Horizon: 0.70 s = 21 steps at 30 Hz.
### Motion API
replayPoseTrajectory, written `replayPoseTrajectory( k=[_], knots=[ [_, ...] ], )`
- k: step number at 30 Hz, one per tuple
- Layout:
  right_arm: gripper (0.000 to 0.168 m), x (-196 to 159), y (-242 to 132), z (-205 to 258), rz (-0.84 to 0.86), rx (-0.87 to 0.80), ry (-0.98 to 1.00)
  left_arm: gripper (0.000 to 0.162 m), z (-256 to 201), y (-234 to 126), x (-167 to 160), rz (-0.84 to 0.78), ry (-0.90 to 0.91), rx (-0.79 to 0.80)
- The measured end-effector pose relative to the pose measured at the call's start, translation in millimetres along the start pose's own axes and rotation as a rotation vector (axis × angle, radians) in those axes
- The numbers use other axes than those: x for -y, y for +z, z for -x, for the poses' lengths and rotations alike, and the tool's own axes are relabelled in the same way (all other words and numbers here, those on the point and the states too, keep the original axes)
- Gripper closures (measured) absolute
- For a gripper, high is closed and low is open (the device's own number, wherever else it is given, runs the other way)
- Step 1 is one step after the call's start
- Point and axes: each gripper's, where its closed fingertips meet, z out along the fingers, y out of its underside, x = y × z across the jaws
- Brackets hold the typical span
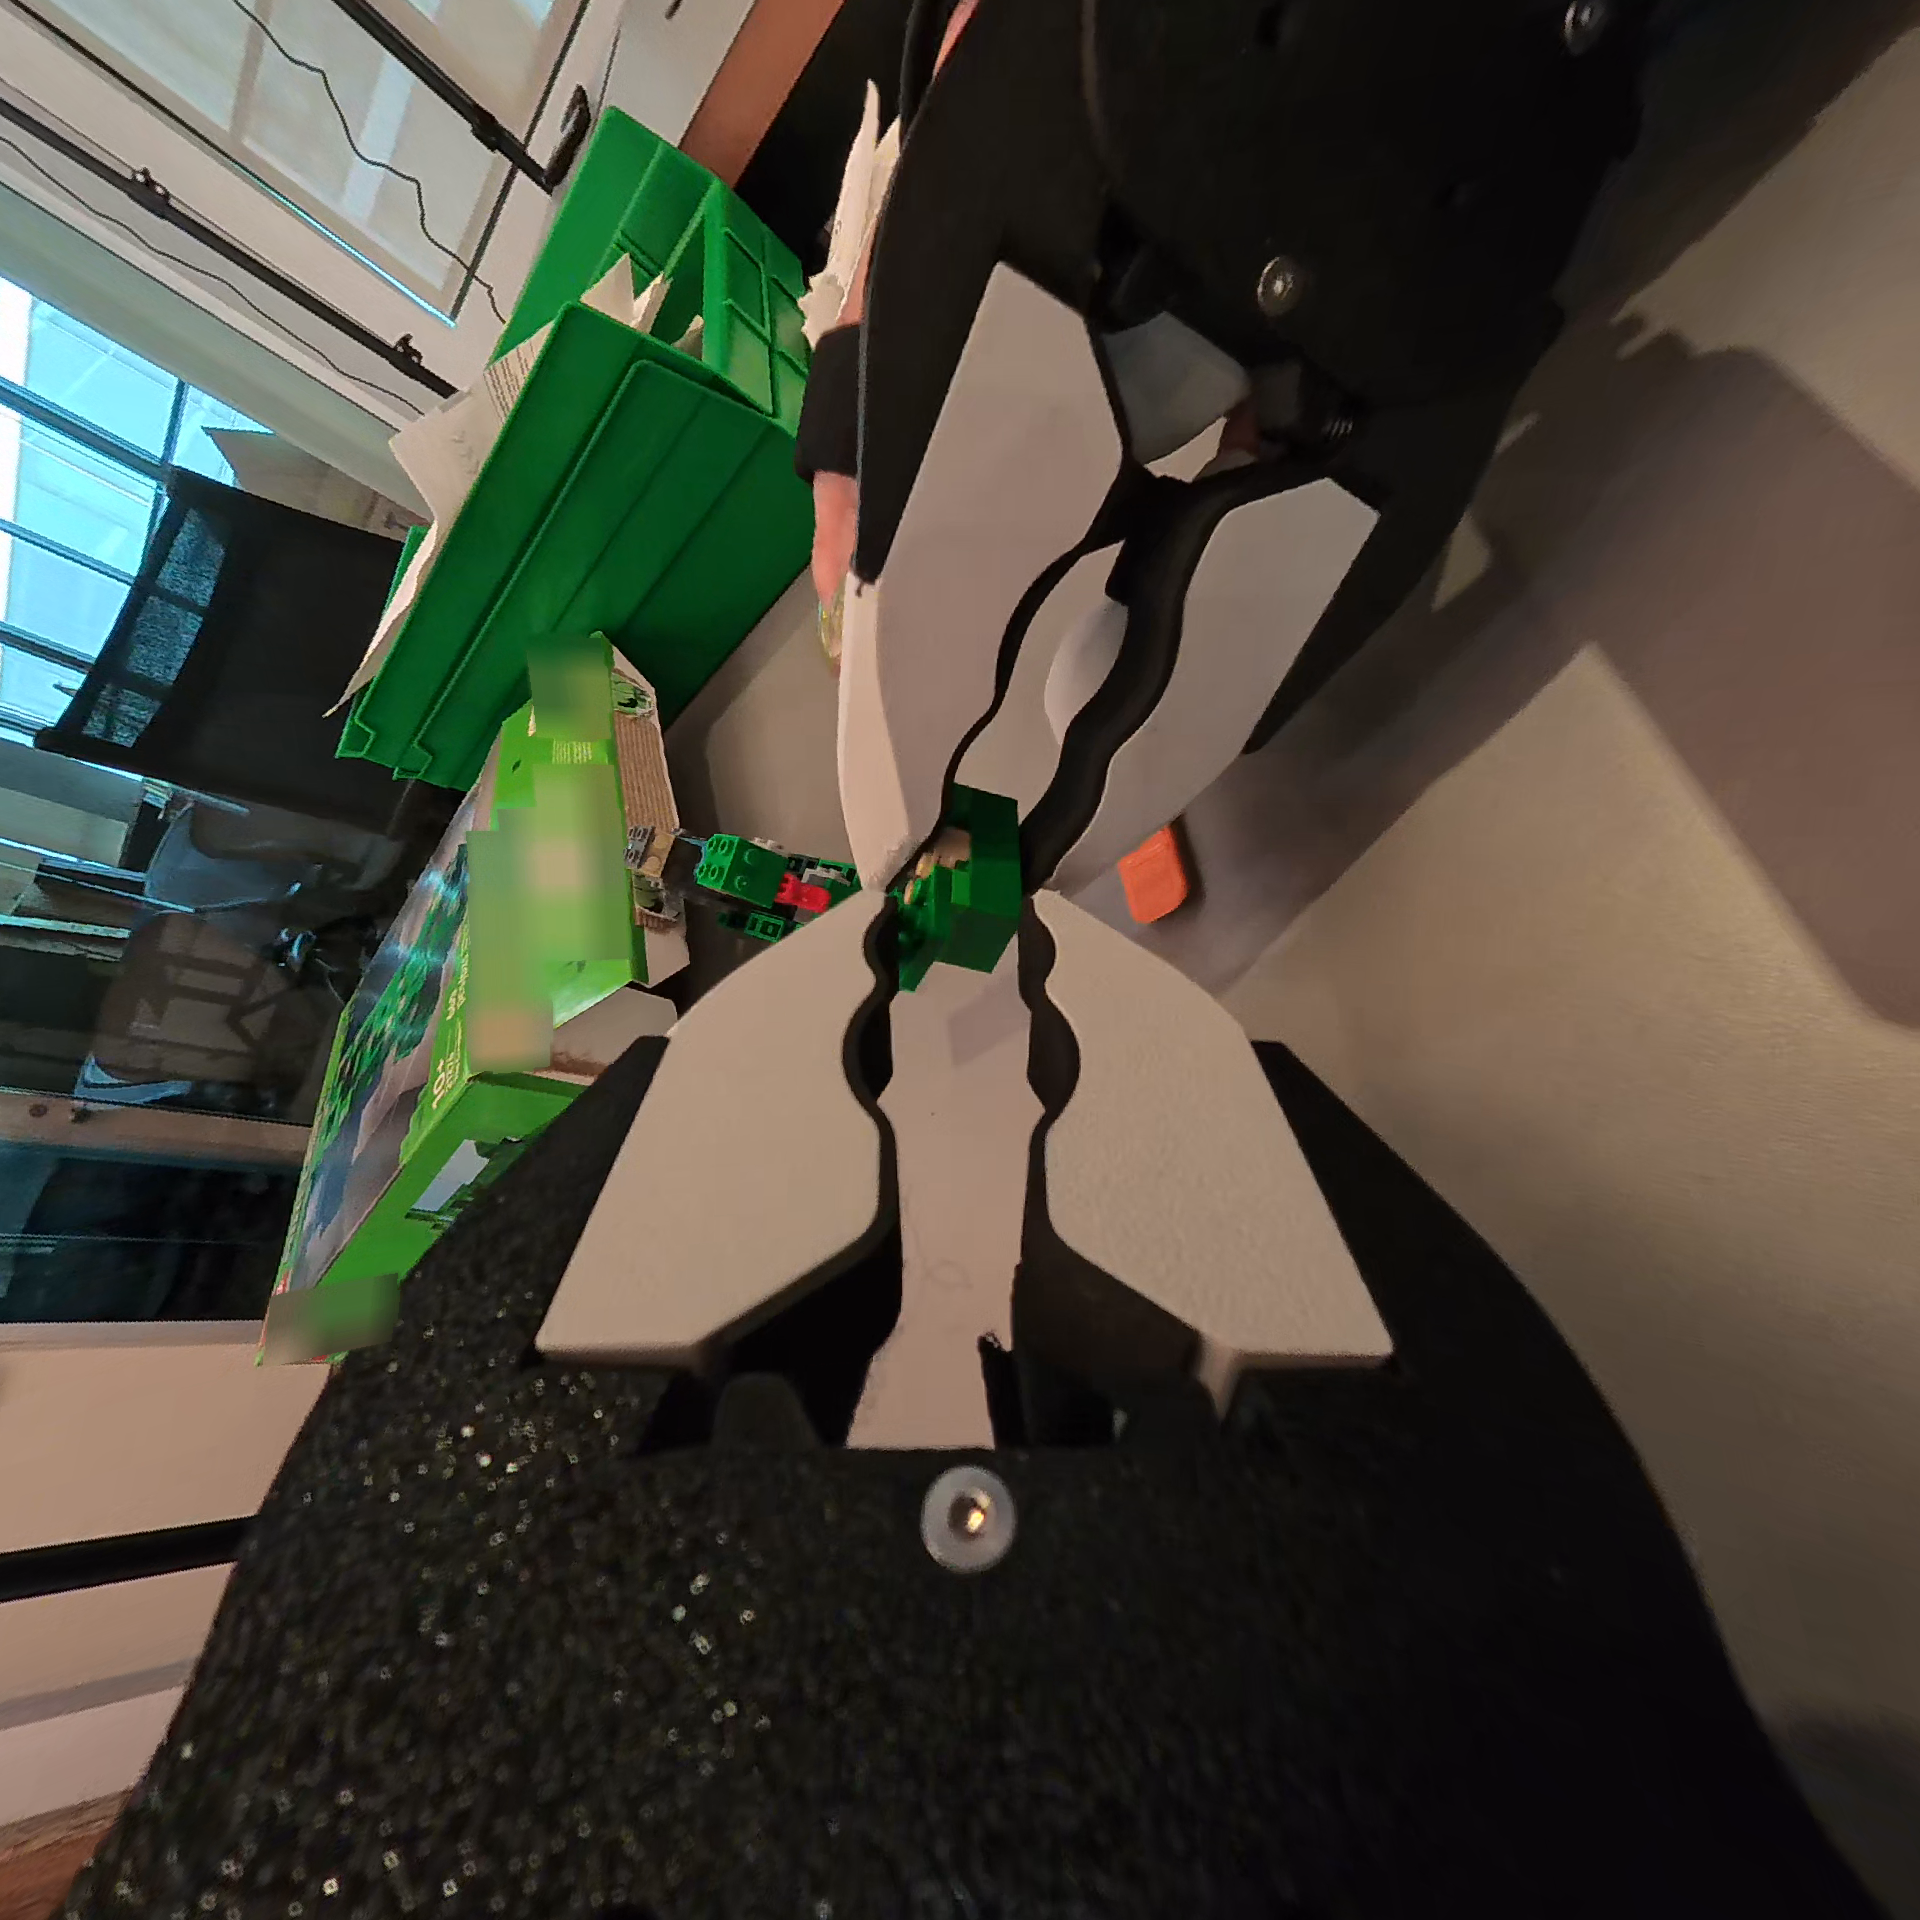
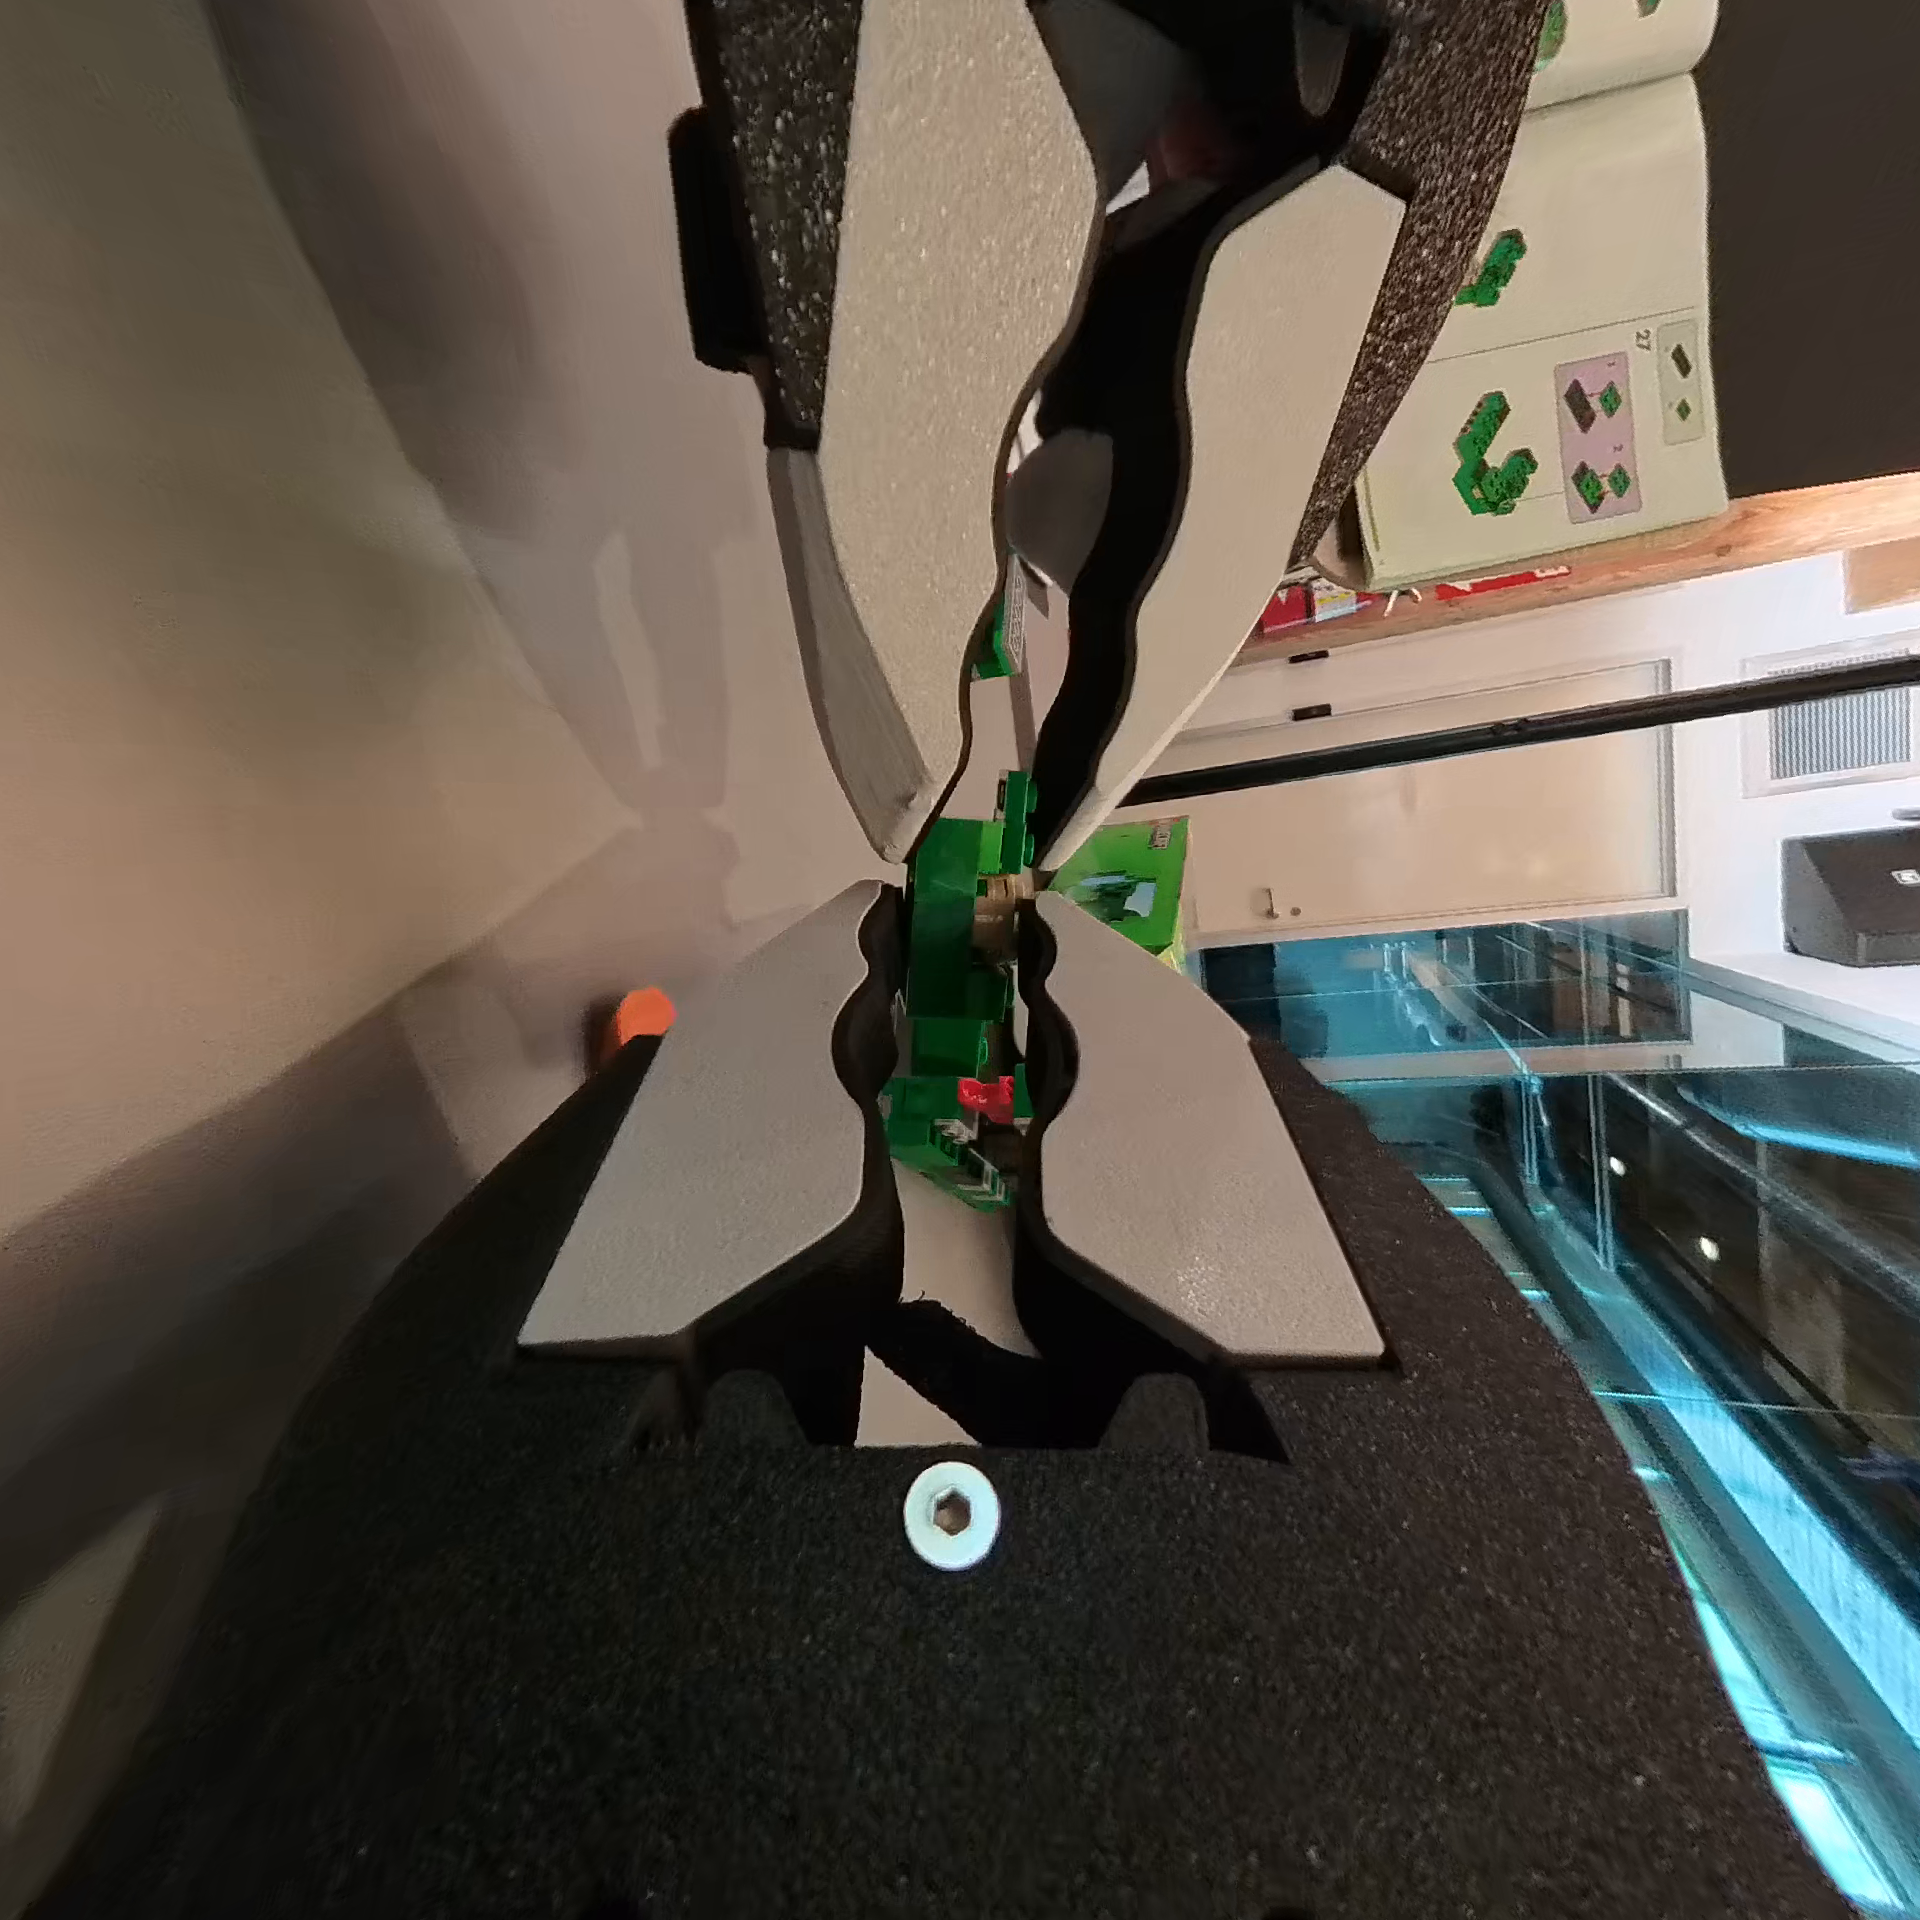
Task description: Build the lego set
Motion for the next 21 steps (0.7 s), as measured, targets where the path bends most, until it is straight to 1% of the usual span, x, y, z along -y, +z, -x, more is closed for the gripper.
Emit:
replayPoseTrajectory(
  k=[6, 9, 13, 17, 21],
  knots=[
    [0.148, -3, 3, 5, 0.013, 0.028, 0.014, 0.143, -3, 3, -5, 0.037, 0.064, 0.017],
    [0.148, -4, 4, 5, 0.015, 0.023, 0.004, 0.143, -3, 4, -6, 0.026, 0.039, 0.020],
    [0.148, 2, 3, 7, -0.013, 0.034, 0.001, 0.142, -7, -1, -4, -0.016, 0.038, -0.025],
    [0.148, 11, -1, 13, -0.085, 0.104, 0.040, 0.143, -17, -7, 1, -0.065, 0.042, -0.101],
    [0.148, 15, -4, 17, -0.120, 0.155, 0.084, 0.144, -21, -8, 2, -0.084, 0.018, -0.141]
  ],
)
